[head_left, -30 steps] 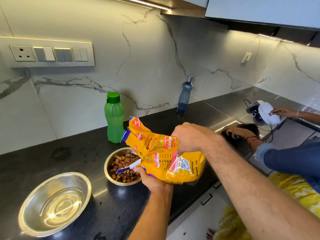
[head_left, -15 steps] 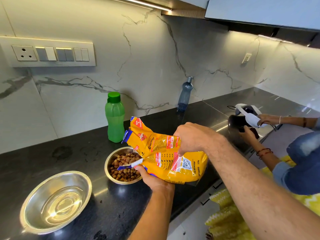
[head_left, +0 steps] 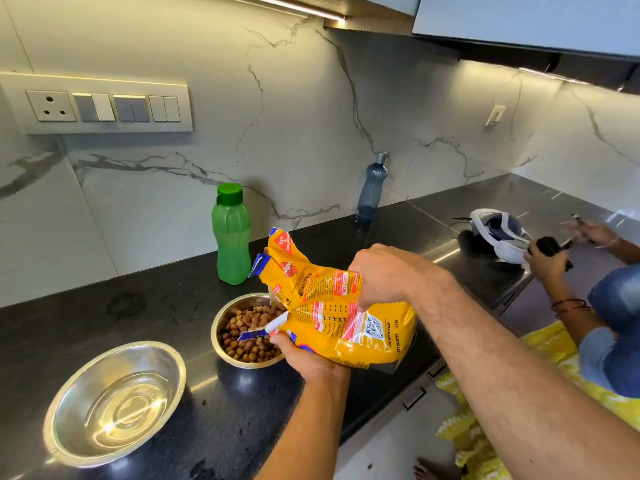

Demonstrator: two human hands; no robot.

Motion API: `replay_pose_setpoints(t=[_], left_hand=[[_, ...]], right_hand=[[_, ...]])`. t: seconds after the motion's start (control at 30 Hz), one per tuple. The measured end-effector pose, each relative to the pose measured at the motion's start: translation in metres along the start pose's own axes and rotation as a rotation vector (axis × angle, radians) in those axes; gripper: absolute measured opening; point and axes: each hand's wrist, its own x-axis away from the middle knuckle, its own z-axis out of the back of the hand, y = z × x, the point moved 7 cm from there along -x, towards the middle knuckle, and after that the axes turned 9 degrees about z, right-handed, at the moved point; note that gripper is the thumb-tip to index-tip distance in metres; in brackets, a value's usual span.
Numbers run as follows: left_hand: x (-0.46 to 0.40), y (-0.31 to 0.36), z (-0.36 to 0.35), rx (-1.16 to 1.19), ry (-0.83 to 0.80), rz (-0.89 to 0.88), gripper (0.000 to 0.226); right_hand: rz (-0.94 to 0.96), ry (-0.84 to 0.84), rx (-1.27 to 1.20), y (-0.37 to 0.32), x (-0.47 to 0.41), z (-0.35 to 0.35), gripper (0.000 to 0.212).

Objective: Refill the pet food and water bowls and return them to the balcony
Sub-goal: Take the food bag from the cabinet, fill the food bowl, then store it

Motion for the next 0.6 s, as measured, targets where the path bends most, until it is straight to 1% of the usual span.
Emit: replay_pose_setpoints(t=[0.43,0.6], left_hand=[[-0.007,-0.0066,0.0008,0.009,-0.005,0.121,0.065],[-0.0036,0.002,-0.002,0.051,-0.026,0.036,0.061]], right_hand=[[0.006,-0.001,0.014,-0.0037,-0.0046,-0.0001,0.039],[0.003,-0.005,0.011,-0.0048,-0.0055,0.0017,0.037]])
